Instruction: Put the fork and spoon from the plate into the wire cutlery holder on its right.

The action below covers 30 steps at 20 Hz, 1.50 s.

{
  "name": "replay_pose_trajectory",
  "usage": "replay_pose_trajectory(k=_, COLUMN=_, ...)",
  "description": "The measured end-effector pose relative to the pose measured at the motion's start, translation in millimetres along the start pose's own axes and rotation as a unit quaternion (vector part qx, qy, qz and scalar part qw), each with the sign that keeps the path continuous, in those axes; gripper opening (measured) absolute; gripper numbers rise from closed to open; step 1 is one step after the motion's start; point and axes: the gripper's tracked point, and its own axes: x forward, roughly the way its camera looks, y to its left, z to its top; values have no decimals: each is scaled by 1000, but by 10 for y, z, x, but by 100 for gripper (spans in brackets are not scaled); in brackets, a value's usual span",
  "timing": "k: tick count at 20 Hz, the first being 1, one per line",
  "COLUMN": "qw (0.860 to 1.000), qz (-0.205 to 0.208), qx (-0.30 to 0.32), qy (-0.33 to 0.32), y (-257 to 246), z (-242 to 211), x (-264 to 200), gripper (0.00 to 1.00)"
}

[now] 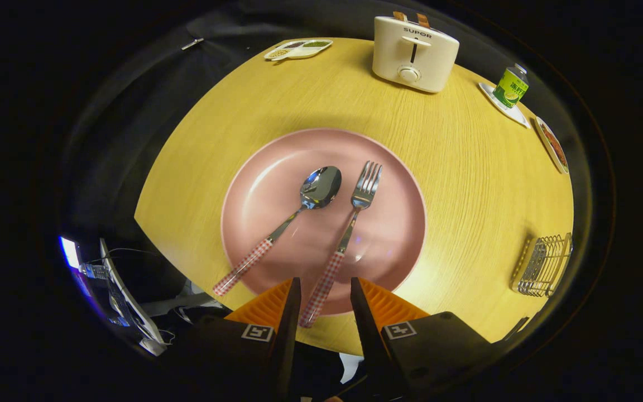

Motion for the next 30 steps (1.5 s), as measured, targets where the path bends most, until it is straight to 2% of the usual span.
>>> replay_pose_trajectory(k=3, qw=999, qz=8, qx=28, qy=24, y=19, z=-41, x=128, gripper=30)
replay_pose_trajectory(k=6, qw=999, qz=9, qx=49, qy=19, y=-84, z=1, x=65, gripper=14)
replay_pose_trajectory(k=7, qw=999, qz=13, qx=50, qy=13, y=-123, z=28, x=24, gripper=12)
replay_pose_trajectory(k=12, qw=996, qz=45, qx=79, qy=-10, y=-287, z=68, x=-313, gripper=12)
replay_pose_trajectory(k=18, qw=994, qz=75, qx=56, qy=-57, y=-698, z=66, x=-1010, gripper=12)
replay_pose_trajectory(k=24, qw=994, qz=46, qx=57, qy=-82, y=-1601, z=-39, x=-1652, gripper=11)
replay_pose_trajectory(k=30, qw=999, qz=15, qx=42, qy=-27, y=-2471, z=-429, x=-2069, gripper=11)
